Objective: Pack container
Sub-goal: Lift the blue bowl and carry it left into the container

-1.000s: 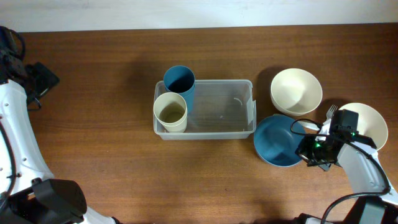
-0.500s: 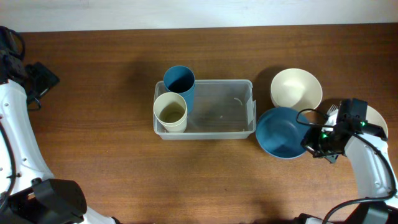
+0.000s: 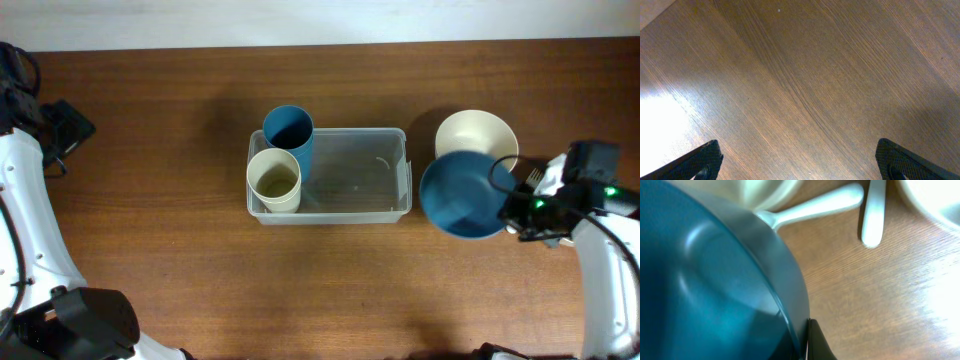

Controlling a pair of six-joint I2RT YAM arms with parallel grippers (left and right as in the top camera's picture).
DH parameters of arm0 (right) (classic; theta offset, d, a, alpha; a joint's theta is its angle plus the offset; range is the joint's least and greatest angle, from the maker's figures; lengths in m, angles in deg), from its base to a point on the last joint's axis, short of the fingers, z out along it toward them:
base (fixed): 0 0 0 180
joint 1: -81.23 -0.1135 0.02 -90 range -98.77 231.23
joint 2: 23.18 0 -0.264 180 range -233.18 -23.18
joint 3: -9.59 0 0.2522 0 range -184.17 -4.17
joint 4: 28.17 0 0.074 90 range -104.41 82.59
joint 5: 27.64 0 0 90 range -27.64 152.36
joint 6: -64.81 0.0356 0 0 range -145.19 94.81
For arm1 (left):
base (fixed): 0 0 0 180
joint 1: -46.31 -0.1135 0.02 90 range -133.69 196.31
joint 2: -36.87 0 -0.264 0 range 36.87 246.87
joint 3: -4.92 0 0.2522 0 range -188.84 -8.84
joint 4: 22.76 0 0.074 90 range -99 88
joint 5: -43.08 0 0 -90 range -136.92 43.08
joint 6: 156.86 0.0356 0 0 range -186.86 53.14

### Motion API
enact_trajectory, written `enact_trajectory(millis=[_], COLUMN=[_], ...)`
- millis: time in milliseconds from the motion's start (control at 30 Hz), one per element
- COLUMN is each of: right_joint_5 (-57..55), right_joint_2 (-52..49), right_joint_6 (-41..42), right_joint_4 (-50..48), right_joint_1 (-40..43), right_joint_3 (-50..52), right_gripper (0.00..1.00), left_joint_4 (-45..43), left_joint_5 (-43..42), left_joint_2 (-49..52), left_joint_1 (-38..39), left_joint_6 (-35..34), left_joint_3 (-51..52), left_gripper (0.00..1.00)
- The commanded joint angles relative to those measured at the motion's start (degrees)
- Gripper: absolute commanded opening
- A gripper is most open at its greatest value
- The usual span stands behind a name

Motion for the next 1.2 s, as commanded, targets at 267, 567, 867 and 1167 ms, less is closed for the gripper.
enact_trajectory(millis=[267,567,867,1167], right_joint_5=[14.32,25.49,12.94,11.76], right_joint_2=[1.86,1.11,-6.14,-16.17], right_joint_6=[-5.81,-9.92,-2.73,-2.12], right_joint_4=[2.43,-3.52,-11.67,-17.88], right_joint_1=[0.11,-7.72,-21.29,-25.97], right_joint_3=[-9.09,-9.09,-9.07,-9.07], right_gripper=[0.04,0.04,0.04,0.04], left_joint_4=[-0.09,-0.11,-0.09,-0.09], left_joint_5=[0.02,0.02,0.02,0.02], left_joint_2=[0.35,0.35,0.35,0.35], left_joint_1=[-0.15,-0.15,-0.15,-0.15], left_joint_6=[-0.74,-0.74,-0.74,-0.74], left_joint_3=[-0.87,-0.87,-0.87,-0.87], left_gripper=[1.0,1.0,1.0,1.0])
